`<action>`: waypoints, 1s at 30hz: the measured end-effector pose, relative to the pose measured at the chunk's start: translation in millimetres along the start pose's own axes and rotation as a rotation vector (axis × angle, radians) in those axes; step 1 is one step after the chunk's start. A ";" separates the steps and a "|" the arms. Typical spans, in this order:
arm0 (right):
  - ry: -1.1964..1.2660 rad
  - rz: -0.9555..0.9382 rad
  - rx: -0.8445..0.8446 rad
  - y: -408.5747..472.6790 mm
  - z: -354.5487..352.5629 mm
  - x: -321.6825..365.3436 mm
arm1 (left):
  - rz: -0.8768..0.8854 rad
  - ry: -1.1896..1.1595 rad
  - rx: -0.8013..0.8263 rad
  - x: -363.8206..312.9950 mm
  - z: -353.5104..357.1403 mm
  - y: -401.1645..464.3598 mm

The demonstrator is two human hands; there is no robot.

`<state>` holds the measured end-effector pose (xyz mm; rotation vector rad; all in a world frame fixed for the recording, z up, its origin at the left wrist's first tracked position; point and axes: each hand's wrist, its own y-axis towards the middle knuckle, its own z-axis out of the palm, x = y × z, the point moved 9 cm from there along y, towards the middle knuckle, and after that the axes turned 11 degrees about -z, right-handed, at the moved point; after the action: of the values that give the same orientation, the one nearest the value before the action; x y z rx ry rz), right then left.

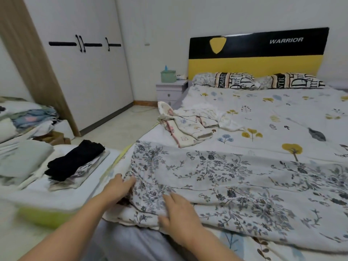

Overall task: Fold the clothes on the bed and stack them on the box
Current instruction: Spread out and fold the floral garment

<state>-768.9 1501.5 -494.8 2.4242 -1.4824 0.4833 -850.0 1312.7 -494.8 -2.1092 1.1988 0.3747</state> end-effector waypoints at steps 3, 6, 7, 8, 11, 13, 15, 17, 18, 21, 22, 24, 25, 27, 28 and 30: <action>0.010 -0.013 0.031 20.8 22.0 23.8 | 0.021 -0.129 0.005 -2.0 -7.1 4.2; -0.020 -0.002 0.131 33.2 36.5 36.5 | 0.002 -0.135 0.137 -5.2 -4.7 5.8; -0.025 0.003 0.153 36.2 38.8 38.7 | 0.006 -0.150 0.174 -8.2 -3.5 5.4; -0.014 0.013 0.159 39.0 39.3 40.2 | 0.004 -0.179 0.213 -10.9 -3.2 5.4; 0.085 0.045 0.082 45.3 30.9 42.8 | 0.009 -0.305 0.333 -29.6 -2.5 -5.0; 0.154 0.050 -0.010 45.4 14.6 42.2 | 0.043 -0.373 0.391 -50.6 -3.8 -17.5; 0.203 0.047 -0.152 40.1 -12.1 36.4 | 0.080 -0.450 0.424 -72.2 -6.4 -30.7; 0.259 0.055 -0.298 29.3 -43.2 25.2 | 0.108 -0.535 0.486 -94.2 -4.4 -41.4; 0.297 0.067 -0.365 22.4 -58.4 16.9 | 0.122 -0.570 0.522 -105.0 -0.6 -45.9; 0.465 0.121 -0.525 0.1 -91.9 -14.8 | 0.214 -0.561 0.512 -141.8 11.6 -62.1; 0.518 0.136 -0.569 -8.3 -99.4 -26.8 | 0.264 -0.538 0.482 -156.2 16.9 -68.1; 0.601 0.171 -0.661 -28.1 -110.1 -50.8 | 0.379 -0.488 0.431 -187.7 29.3 -84.9; 0.636 0.183 -0.710 -39.2 -115.2 -62.2 | 0.443 -0.450 0.403 -204.5 36.5 -96.9; 0.685 0.213 -0.800 -62.5 -123.8 -83.4 | 0.566 -0.369 0.378 -237.1 55.2 -121.0; 0.709 0.242 -0.837 -74.7 -126.3 -94.9 | 0.608 -0.341 0.386 -252.0 67.8 -133.4; 0.768 0.299 -0.923 -100.9 -131.3 -118.4 | 0.688 -0.289 0.408 -277.9 95.2 -158.8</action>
<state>-748.0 1692.8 -428.3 1.1283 -1.2792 0.5347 -858.1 1612.6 -348.3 -1.2102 1.6324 0.6467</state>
